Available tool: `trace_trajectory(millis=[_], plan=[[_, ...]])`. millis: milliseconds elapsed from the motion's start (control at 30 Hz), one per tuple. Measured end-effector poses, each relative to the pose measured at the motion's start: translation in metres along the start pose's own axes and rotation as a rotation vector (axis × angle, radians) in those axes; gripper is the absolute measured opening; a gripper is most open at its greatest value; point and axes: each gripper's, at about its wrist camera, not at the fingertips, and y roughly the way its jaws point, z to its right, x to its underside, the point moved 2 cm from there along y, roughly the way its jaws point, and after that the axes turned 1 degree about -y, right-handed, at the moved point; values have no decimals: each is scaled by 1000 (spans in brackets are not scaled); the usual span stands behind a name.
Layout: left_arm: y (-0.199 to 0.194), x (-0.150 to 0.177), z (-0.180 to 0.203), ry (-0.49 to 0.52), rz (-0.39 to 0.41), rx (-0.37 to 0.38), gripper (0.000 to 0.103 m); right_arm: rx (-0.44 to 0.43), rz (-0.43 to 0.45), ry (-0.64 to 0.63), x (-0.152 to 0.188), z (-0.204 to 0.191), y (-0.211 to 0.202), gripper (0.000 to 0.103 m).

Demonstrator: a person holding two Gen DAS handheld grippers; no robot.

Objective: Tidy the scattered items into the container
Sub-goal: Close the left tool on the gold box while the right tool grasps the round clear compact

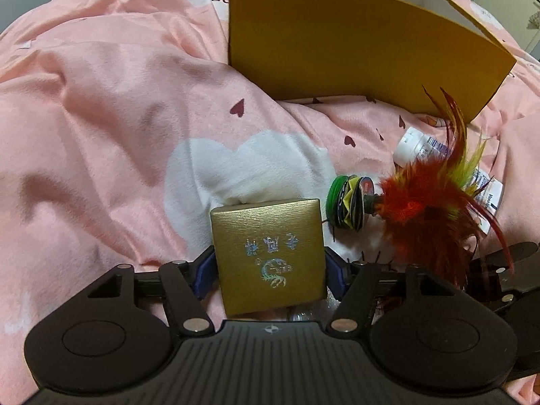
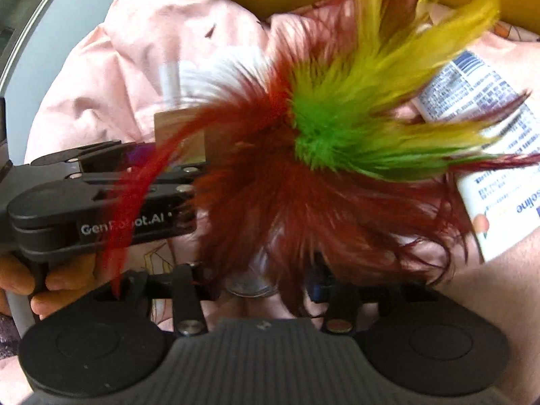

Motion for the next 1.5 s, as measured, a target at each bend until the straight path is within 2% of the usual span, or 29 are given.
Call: trace_trajectory(millis=[267,333,433,600,733,900,1100,1200,1500], plan=[[-14,3,-11,-48,17,8,72,-58,40,-29,7,-17,-15,42],[-13,1,-15,-58,17,14,72,-75,42,-5,5,-15,-12,31],[-14,1,-16,-65,20,20,72,-97,33,34,1,-14,-6,26],[-23,-2,-18,-88,36,54,71,-99,27,29,-4,-13,-4,19],[-35,-2,-18,-91,51,66,71,-119,29,30,3,-15,-19,17],[-48,0,-14,-76,80,70,71,-204,38,76,13,-15,-41,17],[-67,-1,-11,-70,118,75,71,-195,69,84,22,-20,-64,16],[-77,-2,-9,-65,139,77,71,-207,103,64,21,-31,-72,16],[-105,-18,3,-27,208,107,71,-172,260,51,9,-32,-118,16]])
